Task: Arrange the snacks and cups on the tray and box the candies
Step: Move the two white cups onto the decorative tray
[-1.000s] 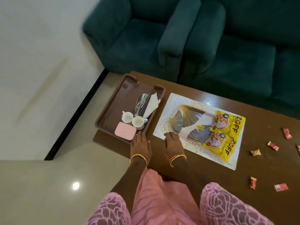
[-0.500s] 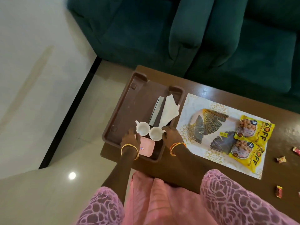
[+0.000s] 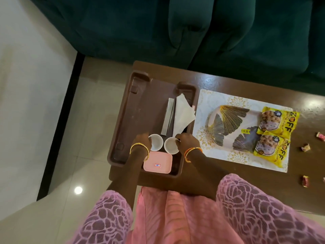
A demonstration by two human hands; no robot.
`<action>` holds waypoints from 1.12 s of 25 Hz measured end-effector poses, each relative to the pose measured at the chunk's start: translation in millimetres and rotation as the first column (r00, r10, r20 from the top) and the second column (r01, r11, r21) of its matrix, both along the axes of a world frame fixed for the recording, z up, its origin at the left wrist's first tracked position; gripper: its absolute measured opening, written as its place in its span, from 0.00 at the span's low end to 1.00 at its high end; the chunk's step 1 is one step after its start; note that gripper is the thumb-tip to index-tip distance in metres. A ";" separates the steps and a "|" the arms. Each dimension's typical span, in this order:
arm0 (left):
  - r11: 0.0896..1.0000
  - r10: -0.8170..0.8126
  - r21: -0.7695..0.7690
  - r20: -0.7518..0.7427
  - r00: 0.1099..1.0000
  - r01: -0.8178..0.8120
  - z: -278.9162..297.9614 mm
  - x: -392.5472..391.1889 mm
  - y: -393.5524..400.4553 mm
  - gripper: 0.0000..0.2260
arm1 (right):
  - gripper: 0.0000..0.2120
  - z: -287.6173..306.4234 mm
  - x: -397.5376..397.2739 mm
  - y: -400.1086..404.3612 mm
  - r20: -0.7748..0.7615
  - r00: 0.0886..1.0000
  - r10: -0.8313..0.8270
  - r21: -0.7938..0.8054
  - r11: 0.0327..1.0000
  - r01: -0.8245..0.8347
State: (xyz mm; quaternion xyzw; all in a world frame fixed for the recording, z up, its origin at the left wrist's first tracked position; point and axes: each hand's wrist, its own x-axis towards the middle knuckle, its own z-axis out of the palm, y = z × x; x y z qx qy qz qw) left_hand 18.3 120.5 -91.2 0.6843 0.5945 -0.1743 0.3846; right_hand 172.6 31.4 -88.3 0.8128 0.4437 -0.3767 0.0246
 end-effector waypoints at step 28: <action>0.938 0.347 -0.100 0.185 0.920 -0.333 48.1 210.3 -187.2 0.06 | 0.11 -5.8 218.2 -184.0 -0.120 0.256 -0.959 0.095 0.245 0.965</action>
